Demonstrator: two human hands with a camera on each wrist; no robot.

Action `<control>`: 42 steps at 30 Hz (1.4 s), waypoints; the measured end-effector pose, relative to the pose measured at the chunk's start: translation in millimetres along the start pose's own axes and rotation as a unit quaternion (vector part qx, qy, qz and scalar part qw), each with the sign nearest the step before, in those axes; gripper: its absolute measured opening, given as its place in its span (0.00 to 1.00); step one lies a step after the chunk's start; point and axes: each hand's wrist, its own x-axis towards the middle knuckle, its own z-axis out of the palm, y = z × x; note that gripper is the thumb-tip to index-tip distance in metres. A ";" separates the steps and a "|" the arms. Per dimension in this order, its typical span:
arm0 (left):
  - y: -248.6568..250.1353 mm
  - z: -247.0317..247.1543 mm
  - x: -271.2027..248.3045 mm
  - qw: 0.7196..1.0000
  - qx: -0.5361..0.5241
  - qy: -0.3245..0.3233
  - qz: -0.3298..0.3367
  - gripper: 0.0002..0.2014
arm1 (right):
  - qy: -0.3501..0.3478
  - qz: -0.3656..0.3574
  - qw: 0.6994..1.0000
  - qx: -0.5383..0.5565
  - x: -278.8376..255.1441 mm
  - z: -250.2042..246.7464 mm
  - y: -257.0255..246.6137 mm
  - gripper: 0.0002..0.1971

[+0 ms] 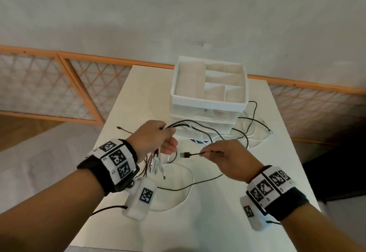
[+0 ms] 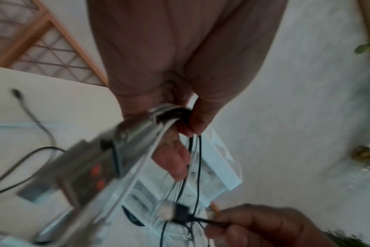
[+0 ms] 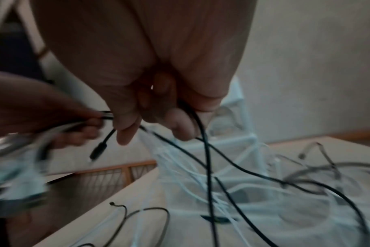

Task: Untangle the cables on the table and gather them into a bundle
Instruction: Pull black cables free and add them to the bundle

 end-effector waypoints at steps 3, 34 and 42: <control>17.4 15.5 -0.2 0.997 0.004 -0.058 0.044 0.10 | -0.068 -0.048 0.993 -0.081 13.8 9.5 -31.9 0.07; 32.5 -43.0 20.3 0.991 -0.084 0.086 0.058 0.11 | 0.251 0.340 0.895 -0.144 23.1 -115.5 62.0 0.21; 34.2 -28.6 20.1 0.997 -0.037 0.048 0.041 0.18 | 0.447 0.194 0.867 0.103 29.7 -142.1 53.4 0.12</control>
